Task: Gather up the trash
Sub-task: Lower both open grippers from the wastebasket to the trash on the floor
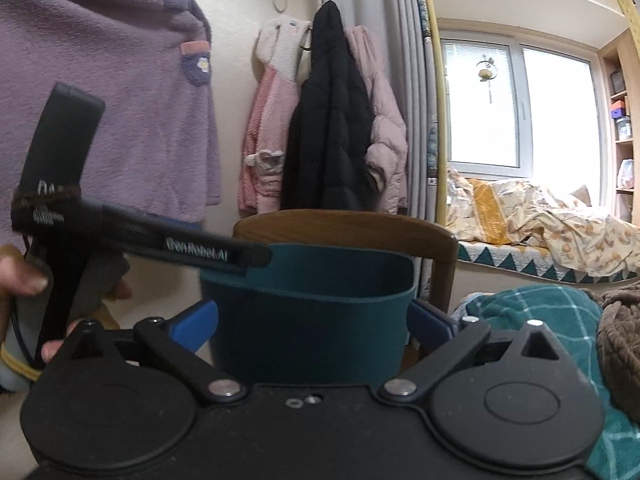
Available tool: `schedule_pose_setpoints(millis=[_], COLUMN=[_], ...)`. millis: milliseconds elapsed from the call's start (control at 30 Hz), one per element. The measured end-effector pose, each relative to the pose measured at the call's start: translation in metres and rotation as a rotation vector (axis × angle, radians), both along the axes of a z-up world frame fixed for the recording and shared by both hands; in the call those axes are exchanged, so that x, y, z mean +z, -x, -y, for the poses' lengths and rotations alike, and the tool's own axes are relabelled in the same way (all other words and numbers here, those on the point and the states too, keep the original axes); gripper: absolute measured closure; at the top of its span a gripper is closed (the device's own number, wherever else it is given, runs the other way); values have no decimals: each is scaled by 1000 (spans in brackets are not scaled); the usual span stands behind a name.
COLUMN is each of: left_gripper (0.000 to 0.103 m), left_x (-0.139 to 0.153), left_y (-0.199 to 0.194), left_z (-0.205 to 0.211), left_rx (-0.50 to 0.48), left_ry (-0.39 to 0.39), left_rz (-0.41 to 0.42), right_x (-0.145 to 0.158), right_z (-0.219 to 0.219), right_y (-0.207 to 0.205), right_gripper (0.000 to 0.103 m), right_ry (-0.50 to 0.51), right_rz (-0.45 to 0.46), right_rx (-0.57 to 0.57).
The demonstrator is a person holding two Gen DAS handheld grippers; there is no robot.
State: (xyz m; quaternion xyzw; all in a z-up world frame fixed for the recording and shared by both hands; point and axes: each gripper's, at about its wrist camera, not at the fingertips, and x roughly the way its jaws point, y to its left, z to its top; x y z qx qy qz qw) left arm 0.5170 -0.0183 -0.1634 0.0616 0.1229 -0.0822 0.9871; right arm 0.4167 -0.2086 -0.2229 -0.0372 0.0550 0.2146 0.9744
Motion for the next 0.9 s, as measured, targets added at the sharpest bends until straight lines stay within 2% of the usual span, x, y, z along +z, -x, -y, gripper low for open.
schedule_pose_setpoints(millis=[200,300,500,733,900], left_gripper=[10,4,4,4,4], left_x=[-10,-18,-45,-94,-155], left_y=[29,40,60,79,84], left_z=[-2,-7,-17,-38,-52], left_rx=[-37,-59,-59,-30,-21], left_ry=[-12,0,-20,27,5], left_rz=[33,31,34,-28,-124], right_x=[-21,-33,-68,-129,-178], right_z=[2,3,2,3,7], right_y=[15,22,30,29,32], right_gripper=[0,0,0,0,0], right_ry=[-5,-8,-18,-71,-94], right_rz=[-26,-46,-110,-224,-305], right_rx=[45,68,110,89,50])
